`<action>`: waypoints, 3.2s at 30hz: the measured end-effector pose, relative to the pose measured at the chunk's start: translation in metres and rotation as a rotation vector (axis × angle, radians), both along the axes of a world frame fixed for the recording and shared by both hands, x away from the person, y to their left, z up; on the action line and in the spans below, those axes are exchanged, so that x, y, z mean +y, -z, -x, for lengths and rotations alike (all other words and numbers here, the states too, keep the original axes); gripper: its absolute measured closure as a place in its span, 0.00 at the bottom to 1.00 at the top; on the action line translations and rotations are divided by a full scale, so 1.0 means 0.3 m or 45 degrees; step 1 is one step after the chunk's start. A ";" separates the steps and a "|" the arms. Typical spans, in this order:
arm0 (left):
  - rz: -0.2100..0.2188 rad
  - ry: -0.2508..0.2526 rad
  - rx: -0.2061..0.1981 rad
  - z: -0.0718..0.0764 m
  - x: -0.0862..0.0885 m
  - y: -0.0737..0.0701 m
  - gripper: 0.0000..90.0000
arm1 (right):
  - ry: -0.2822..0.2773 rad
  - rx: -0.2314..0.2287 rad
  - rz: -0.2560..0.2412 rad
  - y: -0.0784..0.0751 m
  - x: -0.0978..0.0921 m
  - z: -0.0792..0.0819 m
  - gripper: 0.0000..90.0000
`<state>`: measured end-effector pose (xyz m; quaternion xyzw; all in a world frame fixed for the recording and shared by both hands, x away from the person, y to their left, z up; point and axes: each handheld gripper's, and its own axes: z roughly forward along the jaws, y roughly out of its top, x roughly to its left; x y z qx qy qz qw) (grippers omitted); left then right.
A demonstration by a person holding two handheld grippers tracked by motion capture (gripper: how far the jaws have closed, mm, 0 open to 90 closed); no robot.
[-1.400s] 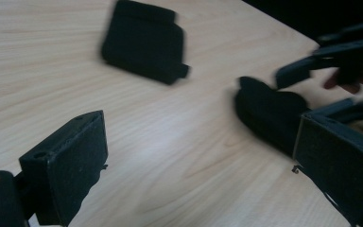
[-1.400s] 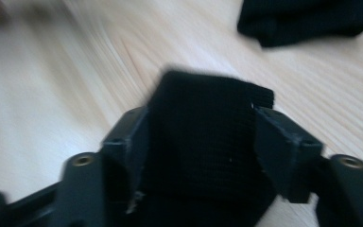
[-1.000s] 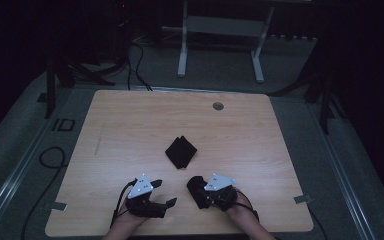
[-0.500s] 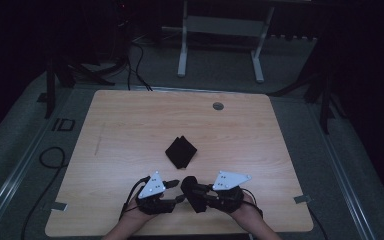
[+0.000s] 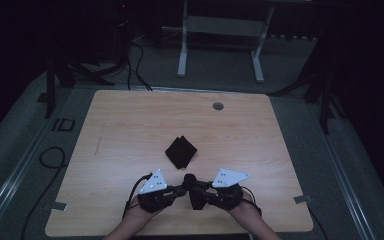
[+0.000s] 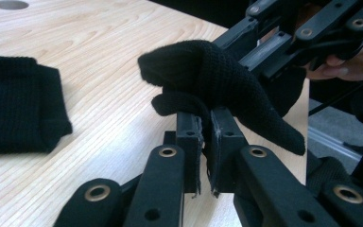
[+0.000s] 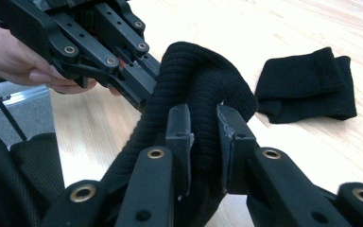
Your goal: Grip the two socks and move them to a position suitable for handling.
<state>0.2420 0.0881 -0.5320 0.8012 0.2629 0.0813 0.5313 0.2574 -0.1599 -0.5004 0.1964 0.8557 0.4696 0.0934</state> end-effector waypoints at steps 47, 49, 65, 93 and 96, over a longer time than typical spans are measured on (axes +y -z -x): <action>-0.060 -0.027 -0.036 0.042 0.045 -0.061 0.97 | 0.120 -0.080 -0.158 -0.119 -0.147 -0.013 0.92; -0.058 -0.032 -0.033 0.041 0.053 -0.062 0.97 | 0.160 -0.098 -0.178 -0.137 -0.179 -0.019 0.92; -0.147 -0.013 0.081 0.026 0.132 -0.056 0.96 | 0.367 -0.026 -0.144 -0.045 -0.359 0.003 0.91; -0.236 -0.074 0.160 0.031 0.216 -0.012 0.68 | 0.355 0.099 0.055 0.095 -0.354 -0.016 0.63; -0.216 -0.044 0.143 0.031 0.192 -0.015 0.82 | 0.353 0.075 0.068 0.085 -0.347 -0.027 0.84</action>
